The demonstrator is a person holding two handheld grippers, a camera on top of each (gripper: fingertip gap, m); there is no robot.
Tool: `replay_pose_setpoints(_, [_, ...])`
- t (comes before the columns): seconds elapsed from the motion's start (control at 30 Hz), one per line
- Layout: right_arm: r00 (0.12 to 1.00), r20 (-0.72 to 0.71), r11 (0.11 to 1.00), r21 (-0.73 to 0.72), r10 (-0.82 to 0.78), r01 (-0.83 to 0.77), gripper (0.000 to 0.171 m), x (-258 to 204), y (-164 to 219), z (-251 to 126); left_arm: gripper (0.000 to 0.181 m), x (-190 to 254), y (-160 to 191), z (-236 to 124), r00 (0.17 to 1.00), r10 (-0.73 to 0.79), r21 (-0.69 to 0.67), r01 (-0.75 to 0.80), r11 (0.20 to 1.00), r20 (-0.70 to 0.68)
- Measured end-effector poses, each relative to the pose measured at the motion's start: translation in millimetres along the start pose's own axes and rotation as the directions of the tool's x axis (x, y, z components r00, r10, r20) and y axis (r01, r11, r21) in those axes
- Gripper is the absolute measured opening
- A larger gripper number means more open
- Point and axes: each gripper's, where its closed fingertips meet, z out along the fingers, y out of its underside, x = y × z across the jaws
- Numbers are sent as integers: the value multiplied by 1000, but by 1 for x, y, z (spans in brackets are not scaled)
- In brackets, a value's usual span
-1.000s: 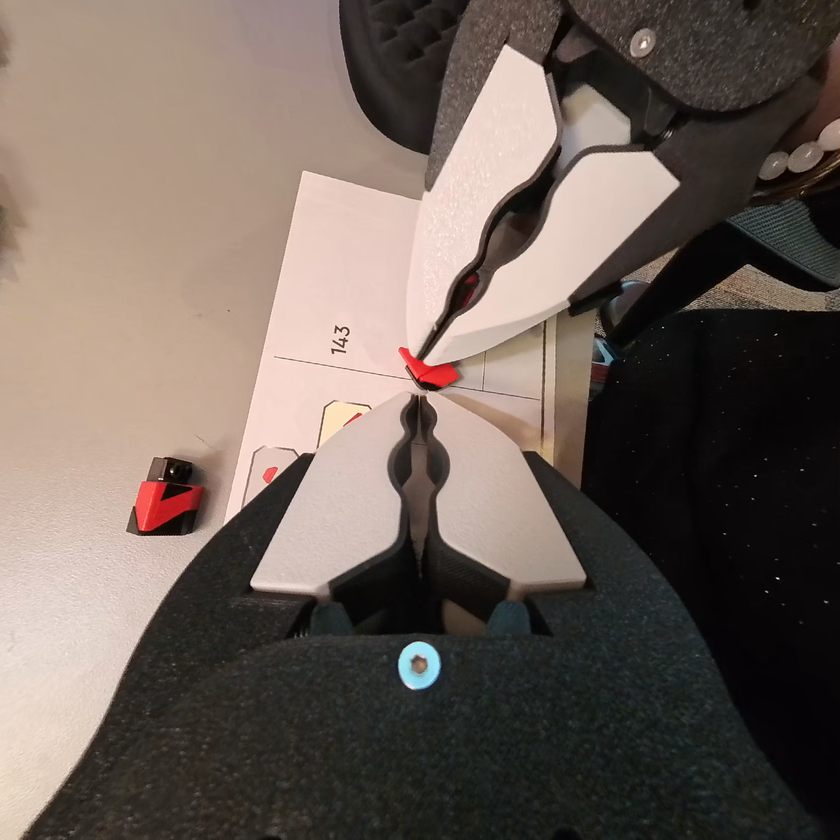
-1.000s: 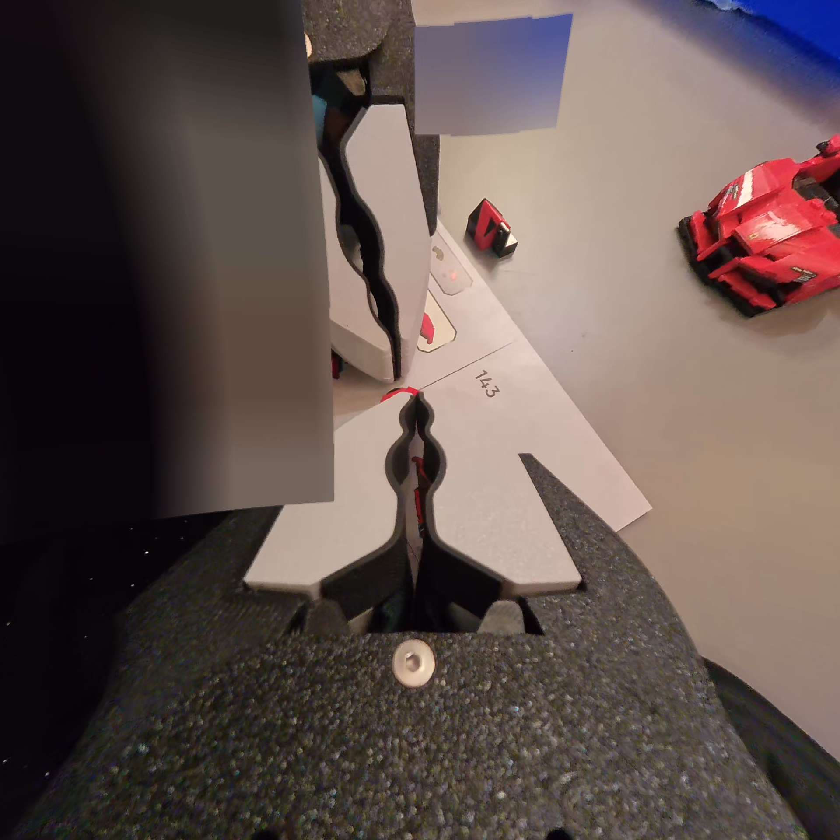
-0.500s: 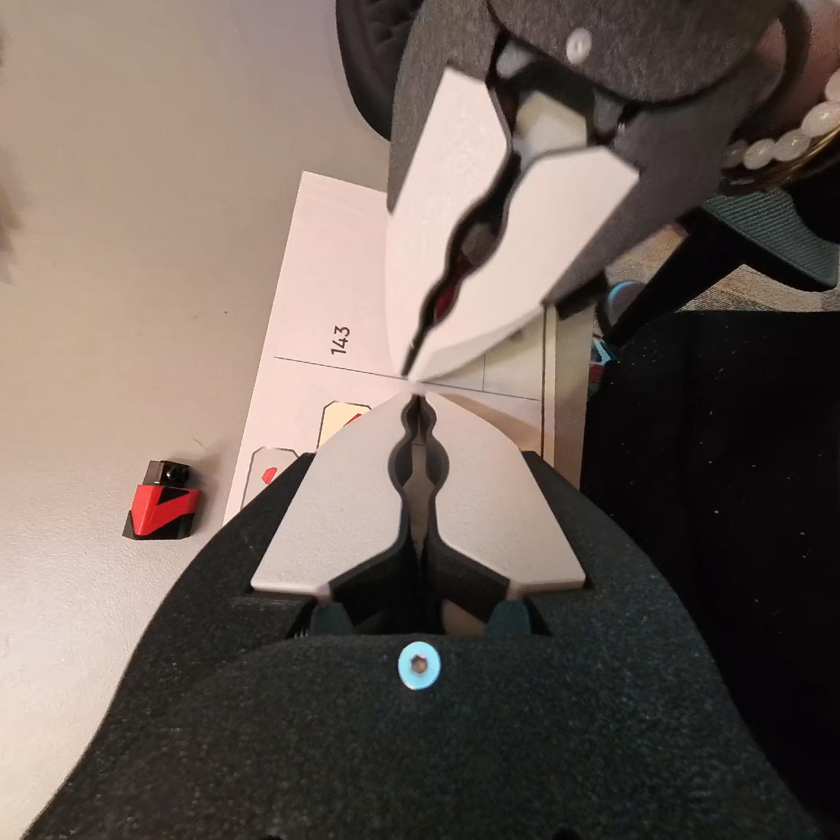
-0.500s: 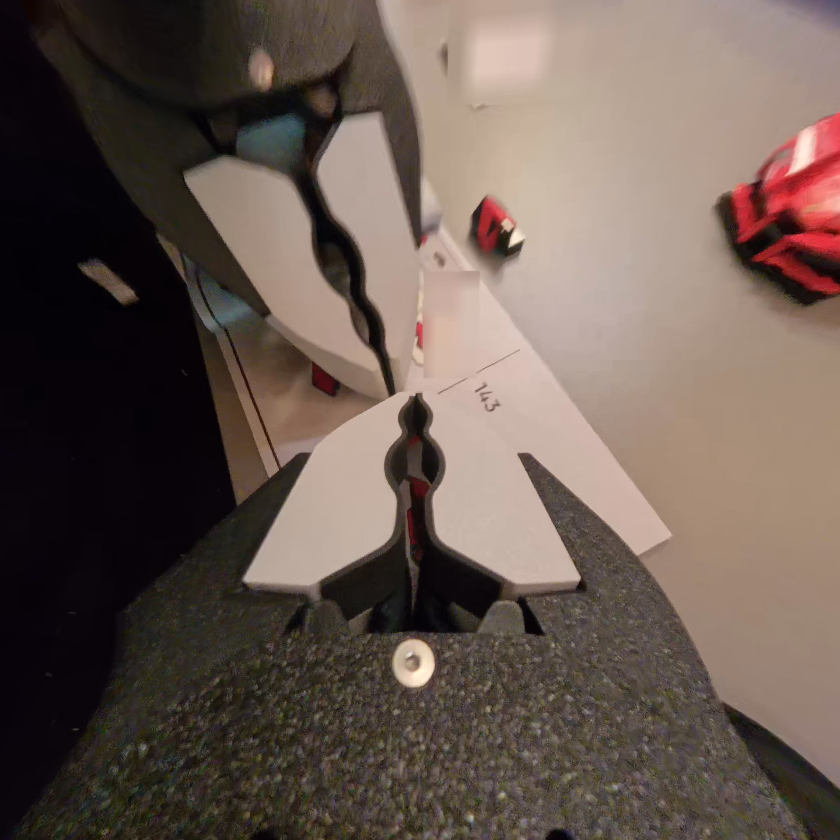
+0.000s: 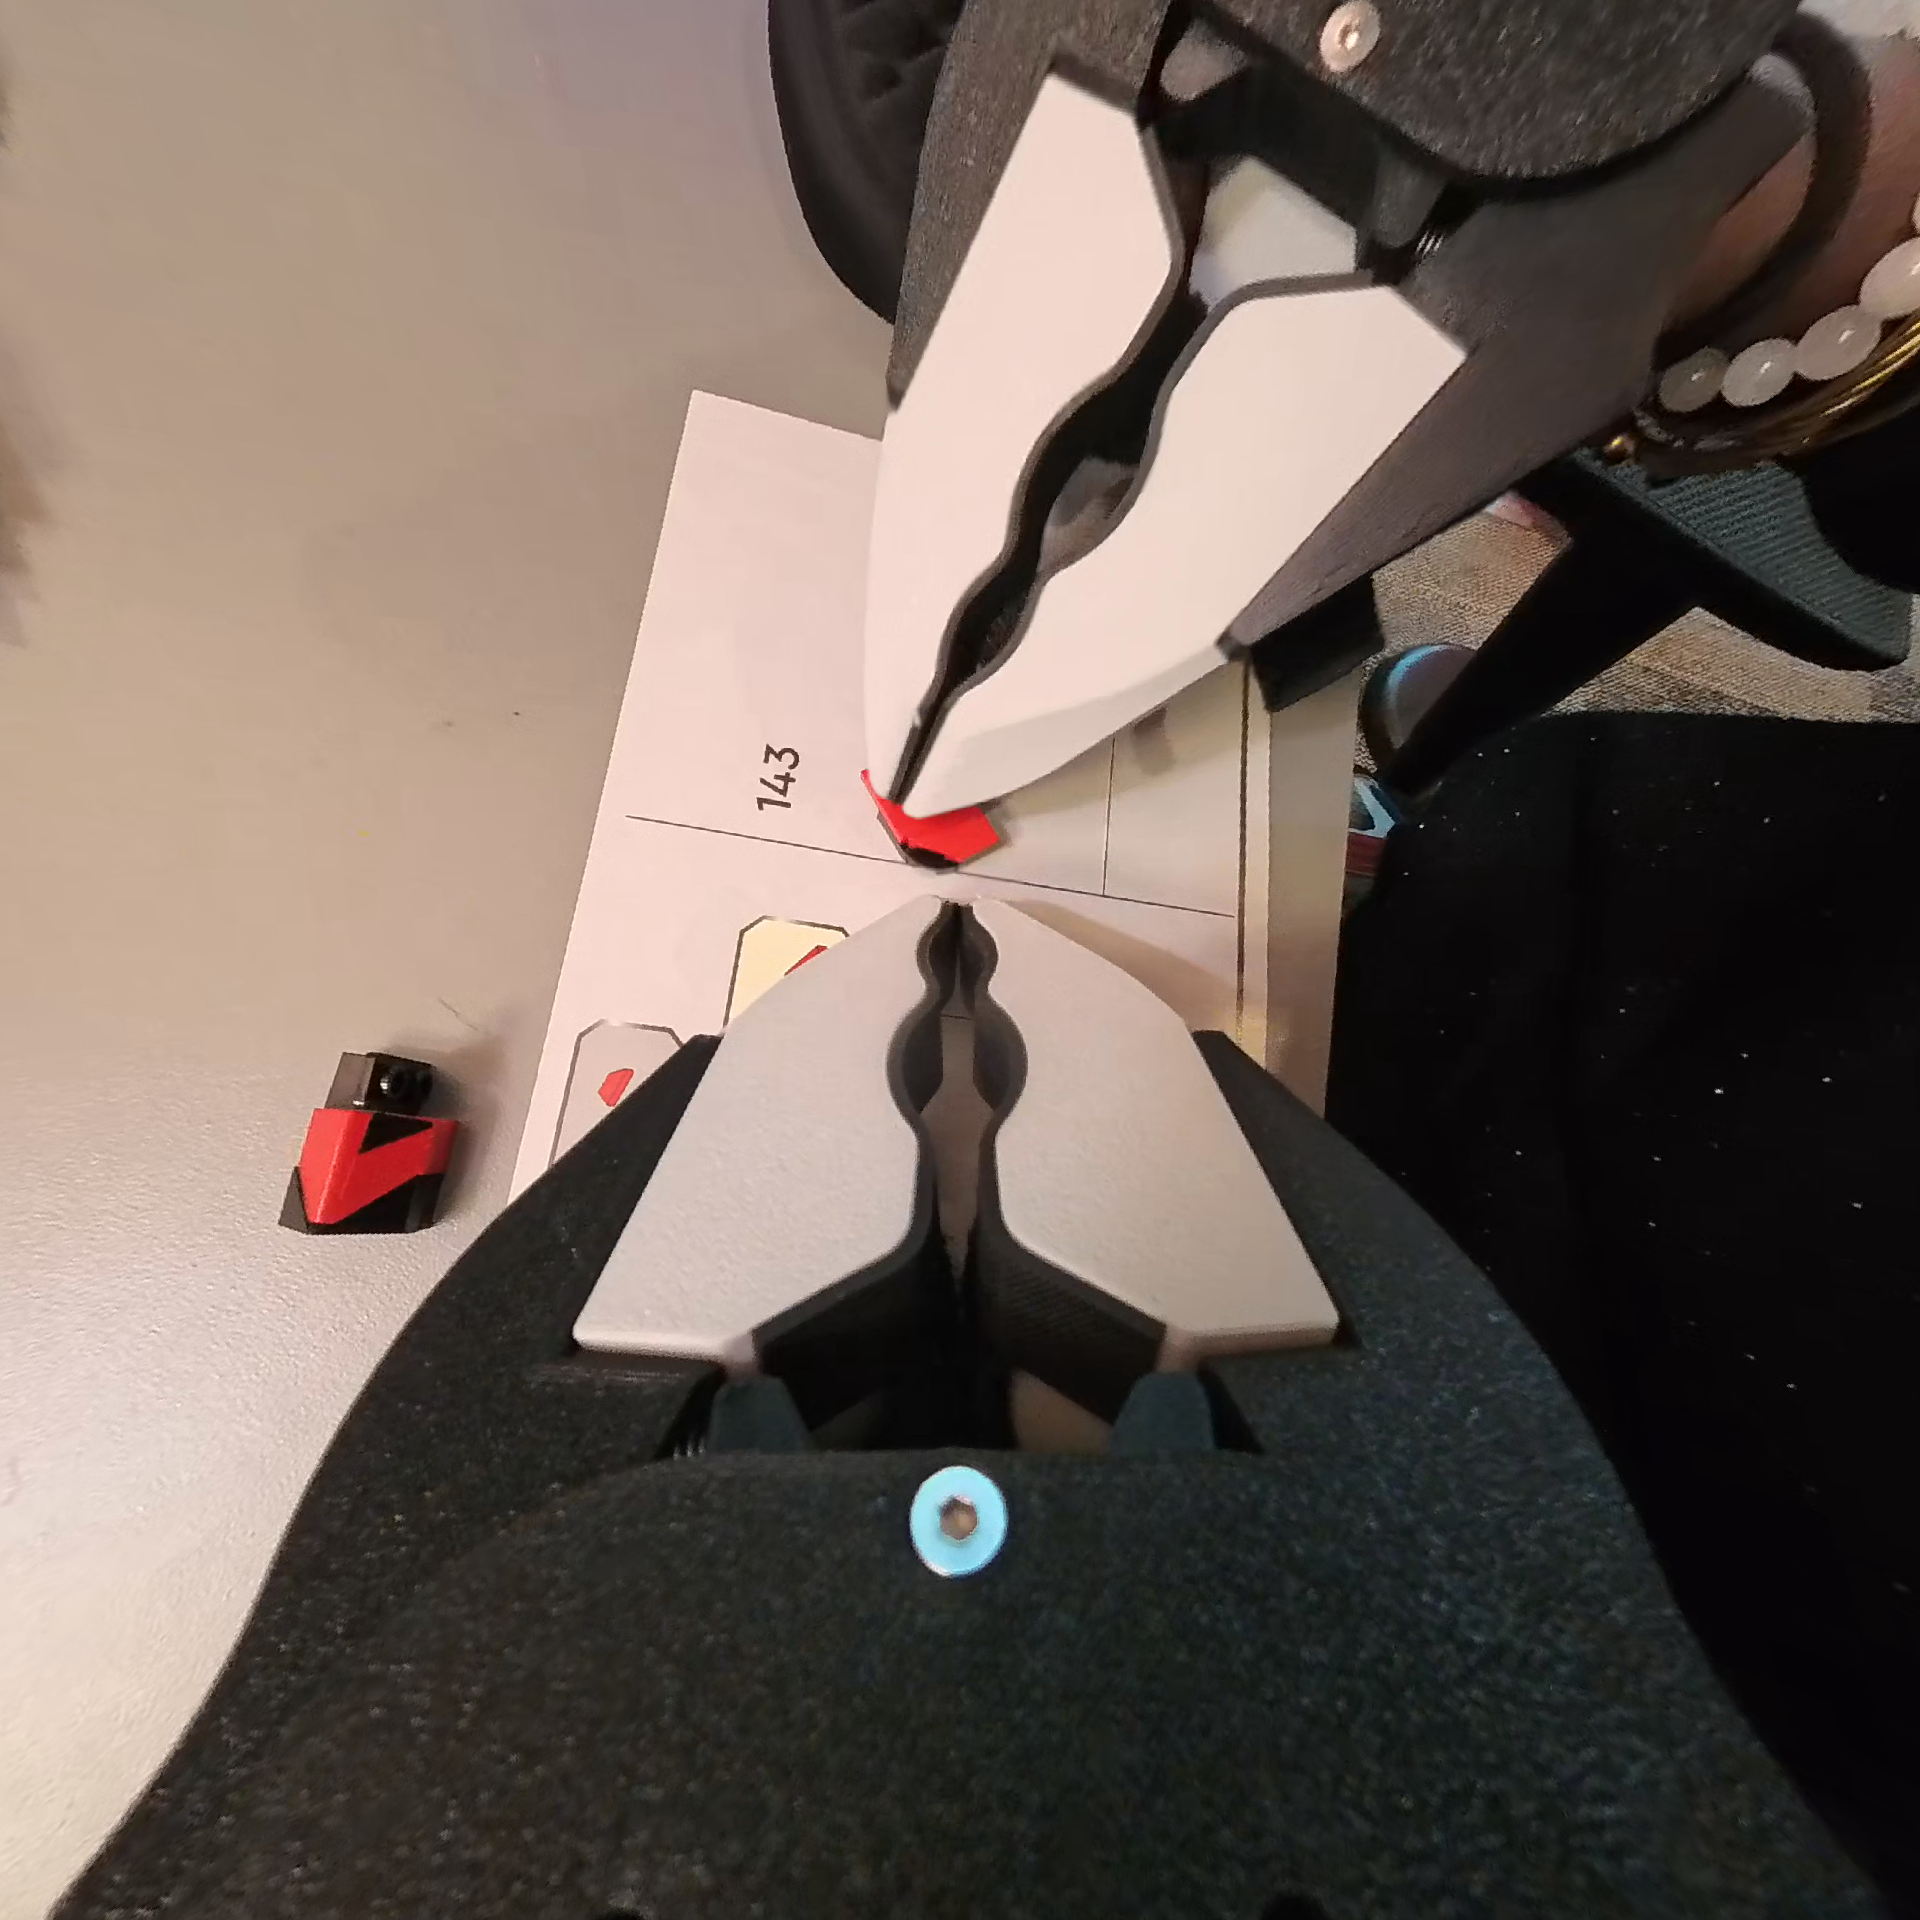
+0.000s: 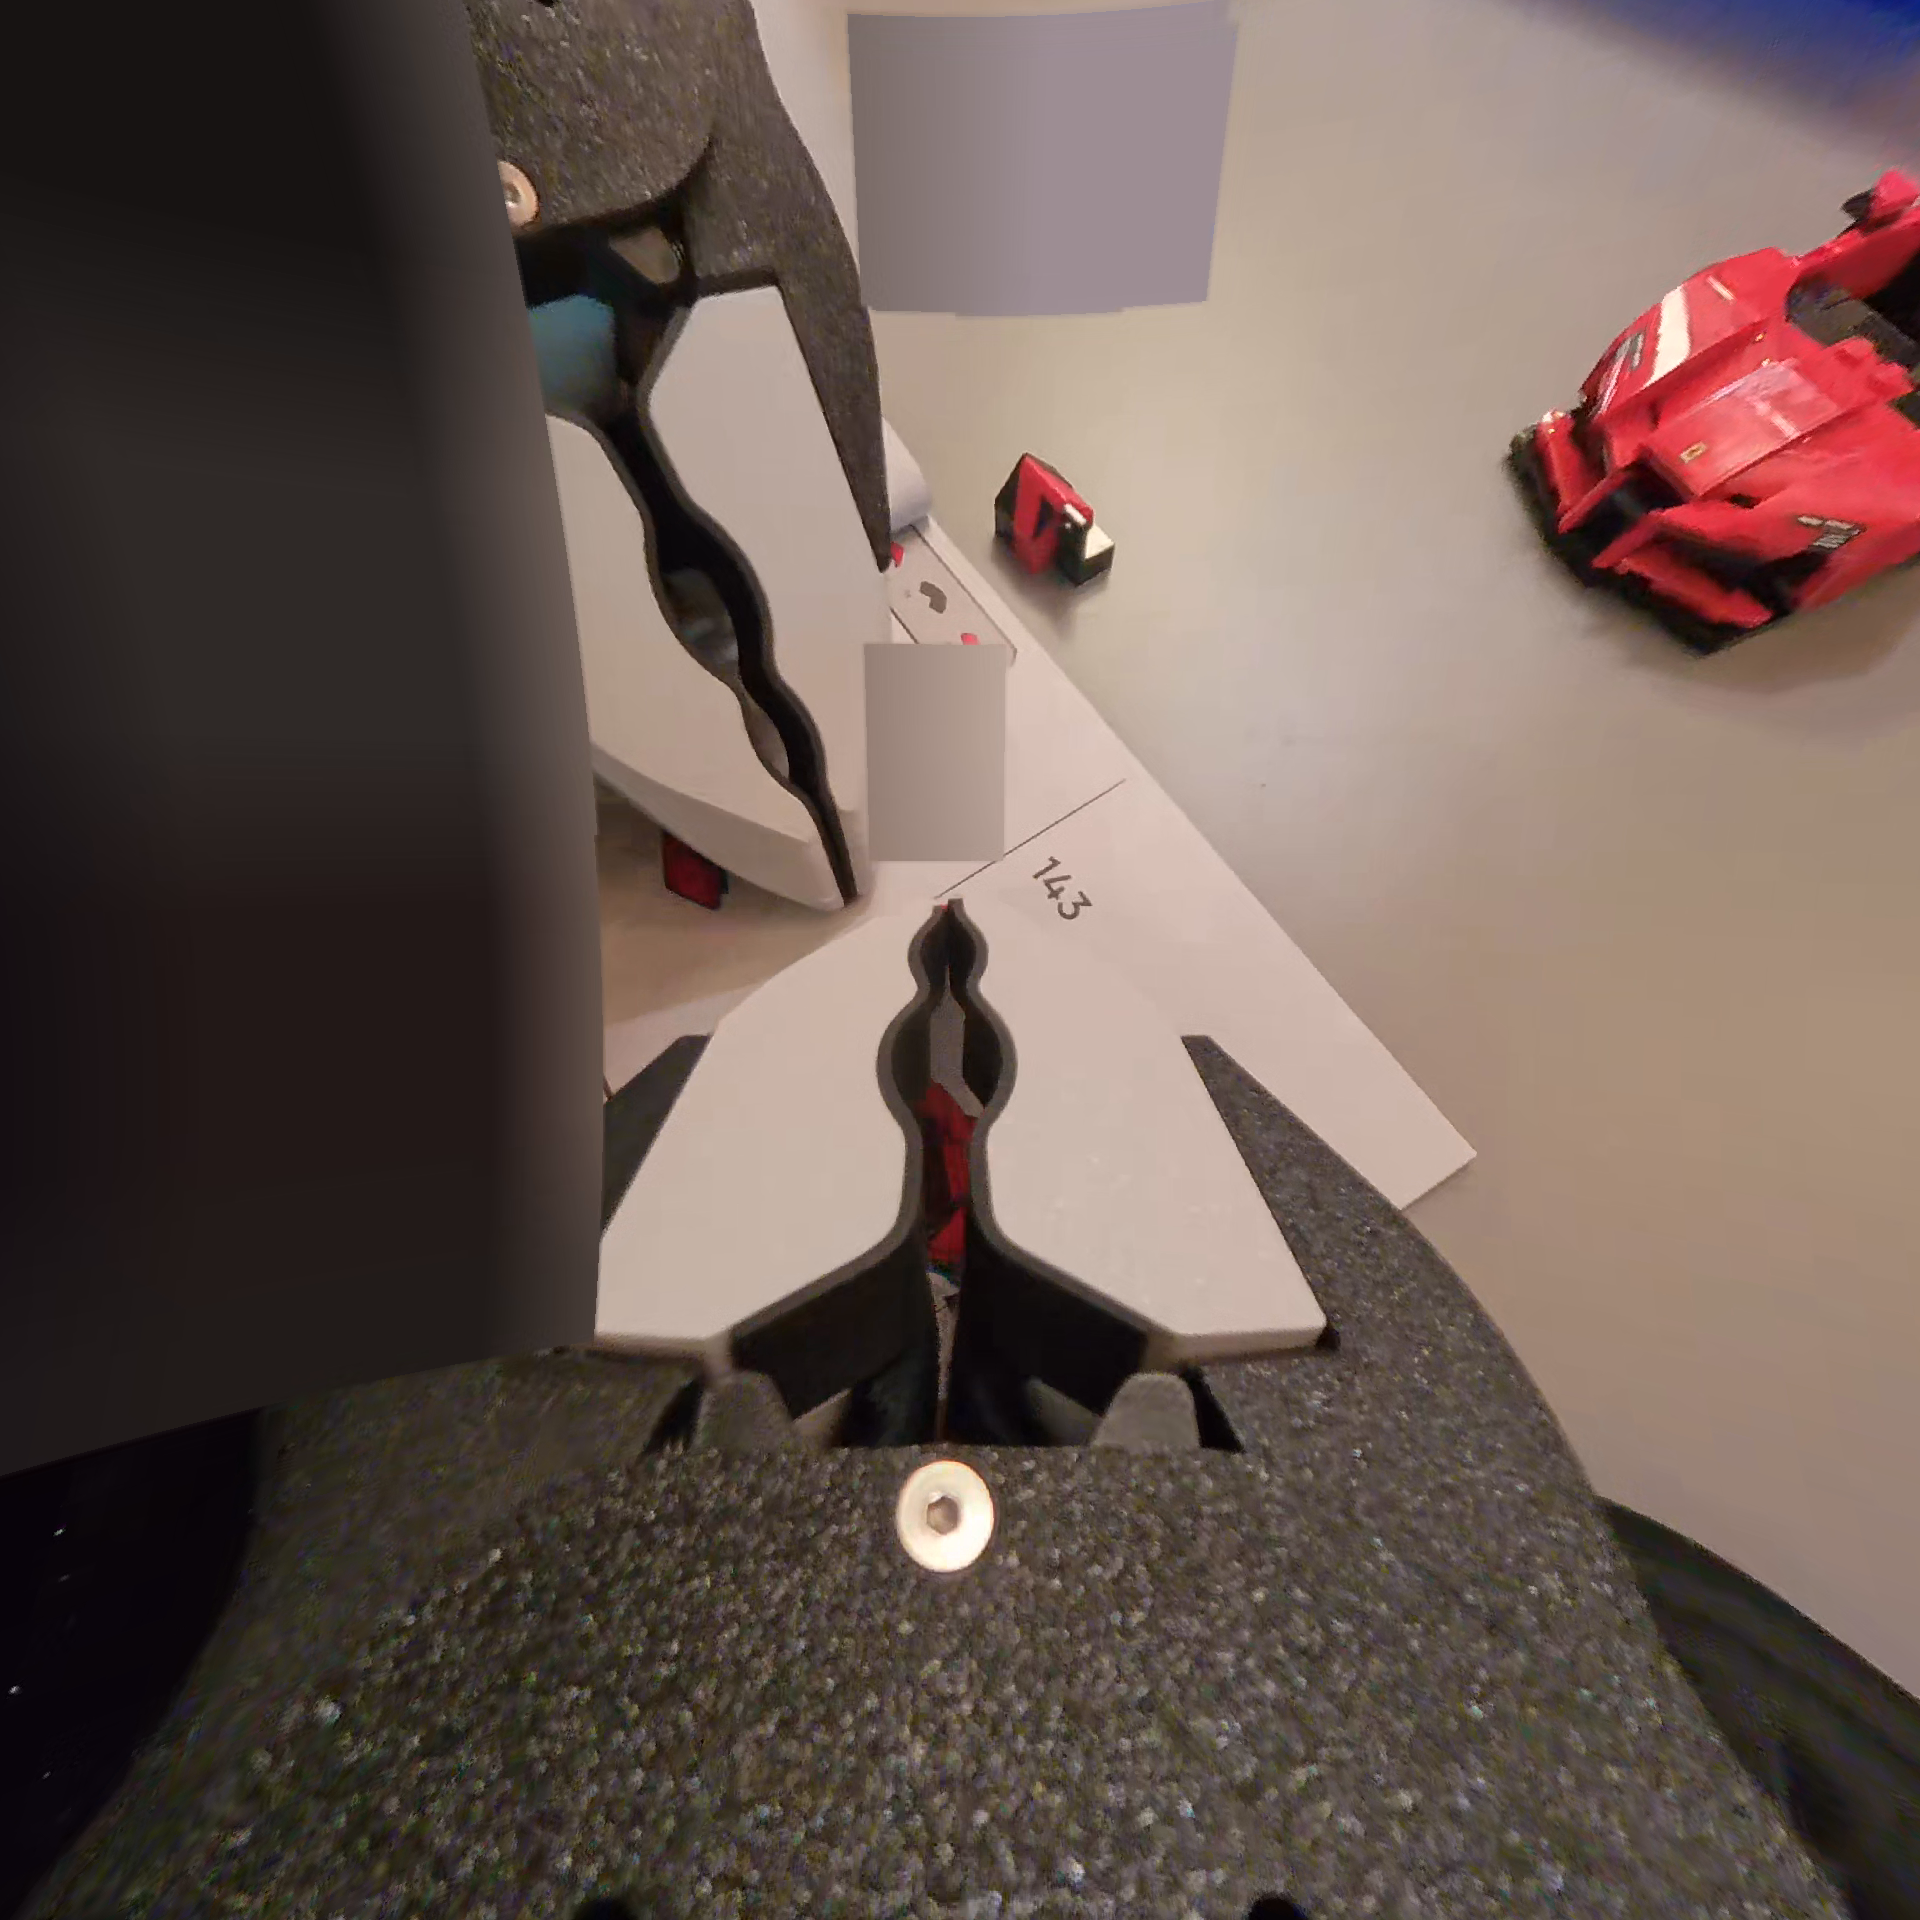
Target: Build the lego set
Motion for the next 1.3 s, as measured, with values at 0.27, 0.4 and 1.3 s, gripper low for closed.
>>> replay_pose_setpoints(0.27, [1000, -9, 1000, -4, -19, 19, 0, -1, 1, 1, 0, 0, 0, 0, 1000, -5, 0, 5, 1000, -5])
replay_pose_setpoints(0.4, [1000, -8, 1000, -2, -9, 9, 0, -1, 0, 1, 0, 0, 0, 0, 1000, -6, 0, 6, 1000, -7])
replay_pose_setpoints(1.3, [995, 86, 997, -57, 54, -50, 40, -26, 11, -5, 10, 9, 32, -47, 993, -17, 17, 15, 1000, 120])
